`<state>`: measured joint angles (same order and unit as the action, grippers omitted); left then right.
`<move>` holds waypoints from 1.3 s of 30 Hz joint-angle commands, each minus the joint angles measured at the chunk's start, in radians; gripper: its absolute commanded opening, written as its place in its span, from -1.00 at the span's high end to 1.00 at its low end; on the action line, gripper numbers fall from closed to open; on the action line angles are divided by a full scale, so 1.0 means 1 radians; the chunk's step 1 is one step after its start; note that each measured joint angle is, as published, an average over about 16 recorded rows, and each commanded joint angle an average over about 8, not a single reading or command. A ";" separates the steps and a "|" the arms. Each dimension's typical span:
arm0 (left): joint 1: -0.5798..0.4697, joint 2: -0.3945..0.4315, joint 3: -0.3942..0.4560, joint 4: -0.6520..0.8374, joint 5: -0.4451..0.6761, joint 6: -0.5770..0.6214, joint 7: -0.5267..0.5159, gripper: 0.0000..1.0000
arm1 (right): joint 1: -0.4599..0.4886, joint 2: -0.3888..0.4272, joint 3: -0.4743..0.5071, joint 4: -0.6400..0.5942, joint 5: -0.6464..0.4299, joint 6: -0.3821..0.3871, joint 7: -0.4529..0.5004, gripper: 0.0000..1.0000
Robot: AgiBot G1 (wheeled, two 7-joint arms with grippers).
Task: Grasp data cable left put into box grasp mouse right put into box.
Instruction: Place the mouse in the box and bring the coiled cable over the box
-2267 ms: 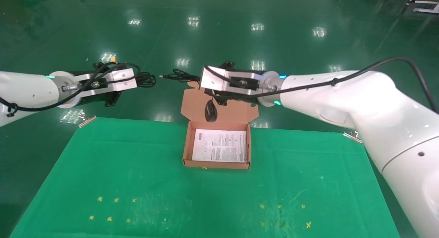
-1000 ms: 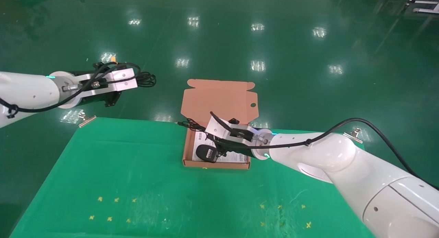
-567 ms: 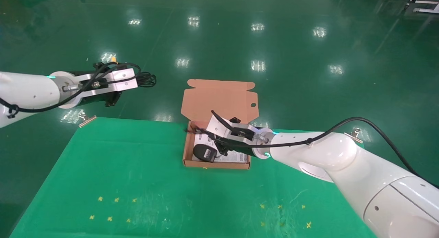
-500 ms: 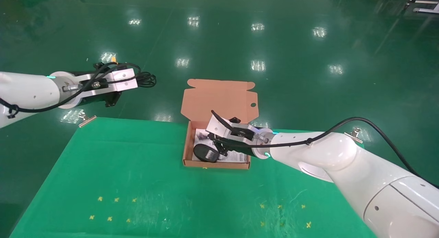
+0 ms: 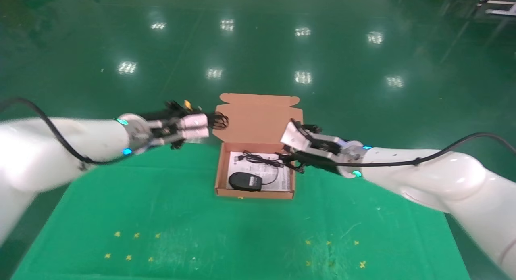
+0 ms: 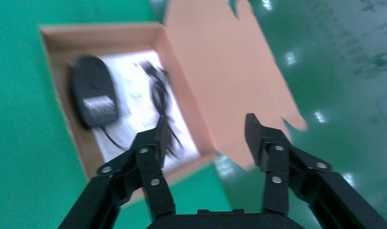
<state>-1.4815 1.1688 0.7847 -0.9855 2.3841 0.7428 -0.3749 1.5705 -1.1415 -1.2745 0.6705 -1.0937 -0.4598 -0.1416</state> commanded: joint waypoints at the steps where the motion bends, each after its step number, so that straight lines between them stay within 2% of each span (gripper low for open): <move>1: 0.020 0.035 0.018 0.018 -0.001 -0.038 0.030 1.00 | 0.005 0.047 -0.001 0.032 -0.006 0.007 0.009 -1.00; 7: 0.034 0.157 0.067 0.195 -0.083 -0.150 0.167 1.00 | 0.034 0.224 -0.045 0.219 -0.057 0.033 0.116 -1.00; 12: 0.044 0.195 0.138 0.262 -0.190 -0.215 0.265 1.00 | 0.056 0.348 -0.087 0.381 -0.106 0.066 0.222 -1.00; 16: 0.050 0.199 0.201 0.274 -0.266 -0.243 0.298 1.00 | 0.075 0.408 -0.117 0.466 -0.146 0.088 0.291 -1.00; 22: 0.046 0.201 0.277 0.284 -0.352 -0.268 0.314 1.00 | 0.109 0.456 -0.154 0.541 -0.207 0.102 0.371 -1.00; 23: 0.044 0.201 0.288 0.285 -0.363 -0.271 0.316 0.85 | 0.114 0.462 -0.159 0.550 -0.216 0.103 0.382 -1.00; 30: 0.037 0.206 0.335 0.298 -0.422 -0.284 0.317 -0.90 | 0.140 0.489 -0.187 0.593 -0.262 0.106 0.434 -1.00; 31: 0.037 0.207 0.339 0.300 -0.427 -0.286 0.317 -1.00 | 0.142 0.491 -0.189 0.597 -0.266 0.107 0.438 -1.00; 39: 0.035 0.206 0.338 0.299 -0.426 -0.286 0.317 -1.00 | 0.143 0.488 -0.191 0.593 -0.266 0.106 0.434 -1.00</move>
<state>-1.4463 1.3745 1.1223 -0.6866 1.9584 0.4571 -0.0582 1.7132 -0.6535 -1.4645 1.2637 -1.3601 -0.3539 0.2922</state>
